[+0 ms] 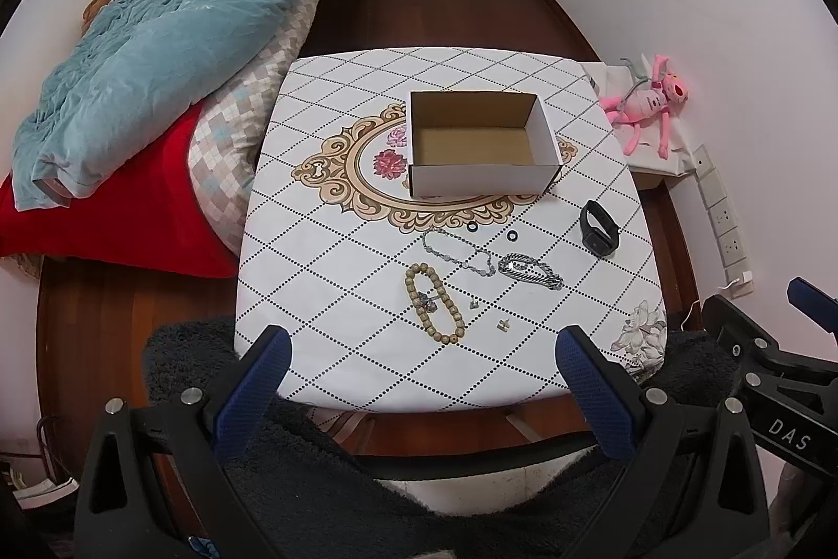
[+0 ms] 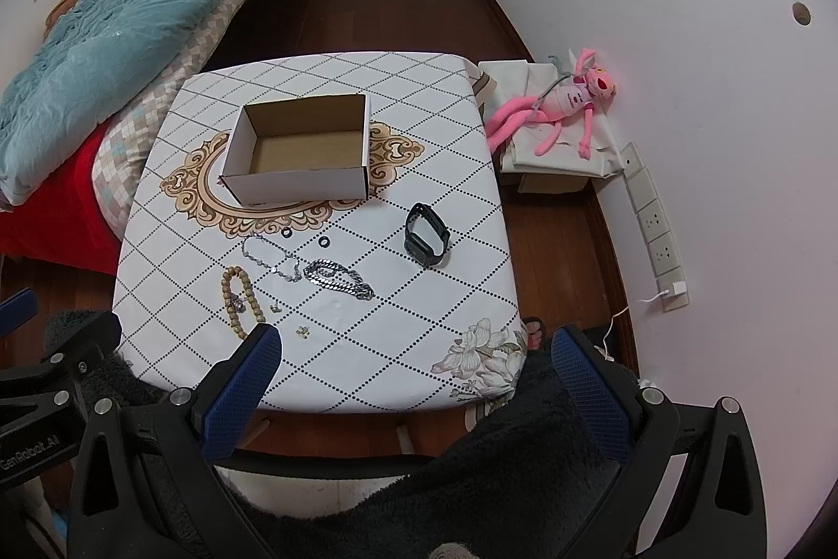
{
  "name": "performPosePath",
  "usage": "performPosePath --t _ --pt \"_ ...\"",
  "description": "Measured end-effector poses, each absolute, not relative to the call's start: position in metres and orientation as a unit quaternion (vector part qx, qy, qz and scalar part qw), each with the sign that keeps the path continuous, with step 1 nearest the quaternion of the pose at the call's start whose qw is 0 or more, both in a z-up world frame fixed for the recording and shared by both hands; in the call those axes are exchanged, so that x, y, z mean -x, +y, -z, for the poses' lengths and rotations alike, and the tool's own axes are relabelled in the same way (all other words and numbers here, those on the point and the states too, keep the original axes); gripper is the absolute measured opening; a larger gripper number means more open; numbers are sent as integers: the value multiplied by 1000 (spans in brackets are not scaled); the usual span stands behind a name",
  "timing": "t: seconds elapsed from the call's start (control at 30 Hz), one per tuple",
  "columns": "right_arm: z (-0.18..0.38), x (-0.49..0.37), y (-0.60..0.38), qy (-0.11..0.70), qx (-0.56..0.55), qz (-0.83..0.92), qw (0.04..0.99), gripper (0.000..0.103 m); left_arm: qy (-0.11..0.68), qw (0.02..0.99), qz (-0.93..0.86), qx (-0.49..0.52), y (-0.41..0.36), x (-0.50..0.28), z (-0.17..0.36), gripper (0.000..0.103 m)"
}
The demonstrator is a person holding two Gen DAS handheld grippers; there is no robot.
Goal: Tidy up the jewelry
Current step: 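Move left gripper to the wooden-bead bracelet while right gripper reaches the chunky silver chain bracelet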
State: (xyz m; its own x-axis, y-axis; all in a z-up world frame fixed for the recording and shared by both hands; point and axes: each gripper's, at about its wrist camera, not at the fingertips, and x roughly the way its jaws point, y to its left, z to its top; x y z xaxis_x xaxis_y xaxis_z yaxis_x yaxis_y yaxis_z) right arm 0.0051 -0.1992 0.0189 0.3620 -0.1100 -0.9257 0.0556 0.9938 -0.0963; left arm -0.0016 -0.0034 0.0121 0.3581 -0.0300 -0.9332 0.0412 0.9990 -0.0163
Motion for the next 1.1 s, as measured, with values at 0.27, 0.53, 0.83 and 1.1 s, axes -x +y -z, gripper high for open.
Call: performPosePath --t 0.27,0.53,0.83,1.1 --pt "-12 -14 -206 554 4 59 831 103 553 833 1 -16 -3 -14 0 103" --pt "63 -57 -223 587 -34 73 806 102 575 817 -39 -18 18 -52 67 102" --pt "176 -88 -213 649 -44 61 757 81 663 748 -12 0 14 -75 169 81" --pt "227 -95 -201 666 -50 58 742 69 689 724 -6 17 9 -73 211 80"
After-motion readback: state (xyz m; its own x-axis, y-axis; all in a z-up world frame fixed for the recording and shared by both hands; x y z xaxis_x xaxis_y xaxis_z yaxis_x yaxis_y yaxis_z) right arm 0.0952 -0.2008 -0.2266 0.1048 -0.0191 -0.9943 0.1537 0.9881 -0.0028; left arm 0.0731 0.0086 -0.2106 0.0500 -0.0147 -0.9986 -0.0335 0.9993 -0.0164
